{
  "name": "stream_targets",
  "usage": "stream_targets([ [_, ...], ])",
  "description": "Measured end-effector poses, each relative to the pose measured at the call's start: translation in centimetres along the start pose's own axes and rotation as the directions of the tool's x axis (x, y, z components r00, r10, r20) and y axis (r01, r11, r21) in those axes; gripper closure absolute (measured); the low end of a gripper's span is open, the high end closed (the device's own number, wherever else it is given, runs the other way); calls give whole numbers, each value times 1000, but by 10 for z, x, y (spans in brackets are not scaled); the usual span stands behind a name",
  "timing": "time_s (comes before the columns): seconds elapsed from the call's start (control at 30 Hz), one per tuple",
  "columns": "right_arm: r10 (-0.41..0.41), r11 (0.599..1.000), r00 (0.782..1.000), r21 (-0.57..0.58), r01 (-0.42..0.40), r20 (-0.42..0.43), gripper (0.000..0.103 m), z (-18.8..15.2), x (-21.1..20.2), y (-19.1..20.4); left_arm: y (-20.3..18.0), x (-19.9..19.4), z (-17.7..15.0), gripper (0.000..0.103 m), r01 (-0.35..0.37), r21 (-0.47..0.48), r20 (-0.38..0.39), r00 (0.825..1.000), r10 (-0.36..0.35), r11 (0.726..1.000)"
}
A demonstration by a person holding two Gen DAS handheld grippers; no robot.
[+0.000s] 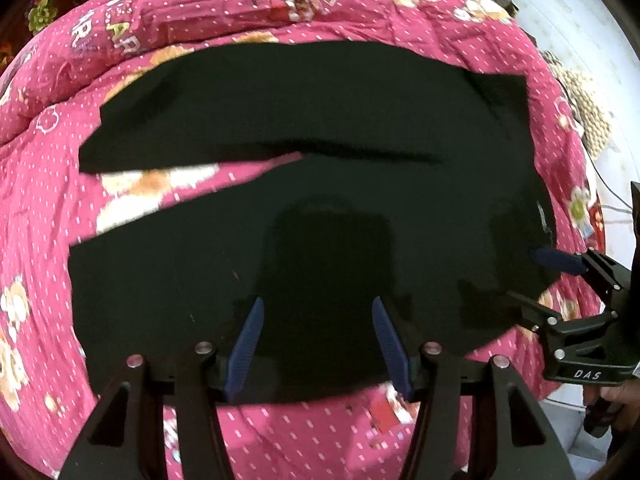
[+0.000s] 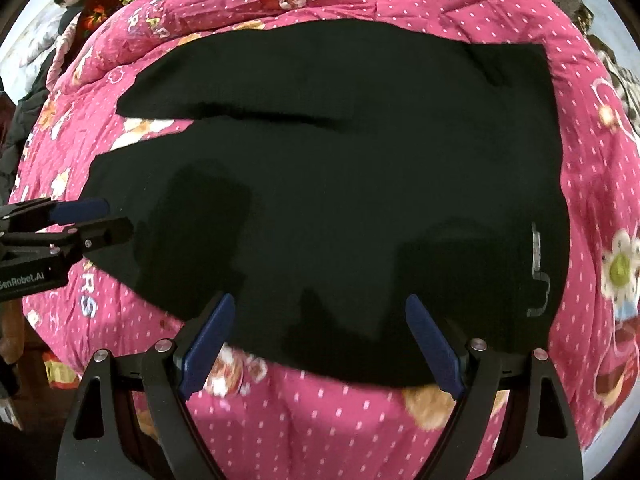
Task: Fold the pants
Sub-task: 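Close both grippers on the trouser leg ends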
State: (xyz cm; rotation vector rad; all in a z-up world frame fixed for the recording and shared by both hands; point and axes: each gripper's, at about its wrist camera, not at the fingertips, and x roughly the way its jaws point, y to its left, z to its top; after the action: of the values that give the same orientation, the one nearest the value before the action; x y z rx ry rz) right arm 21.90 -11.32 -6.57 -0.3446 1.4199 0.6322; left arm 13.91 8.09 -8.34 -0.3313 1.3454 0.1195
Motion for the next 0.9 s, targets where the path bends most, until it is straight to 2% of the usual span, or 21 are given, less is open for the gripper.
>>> stream_targets([
  [0.33,-21,999,996,-32,24,89,16,93,15,-29,48,14,88,44,-55,-30,84,995,57,998],
  [0.53,-46,995,989,-77,58,142,16,151,28,-52,71,35,138,44,-76,-55,124,989,82,996],
  [0.77,-58,989,978,-121,84,200,16,210,46,-70,98,60,181,43,-69,-116,147,985,86,991],
  [0.9,-63,984,980,-153,93,188,16,233,68,-75,105,77,197,43,-84,-114,147,984,100,990],
])
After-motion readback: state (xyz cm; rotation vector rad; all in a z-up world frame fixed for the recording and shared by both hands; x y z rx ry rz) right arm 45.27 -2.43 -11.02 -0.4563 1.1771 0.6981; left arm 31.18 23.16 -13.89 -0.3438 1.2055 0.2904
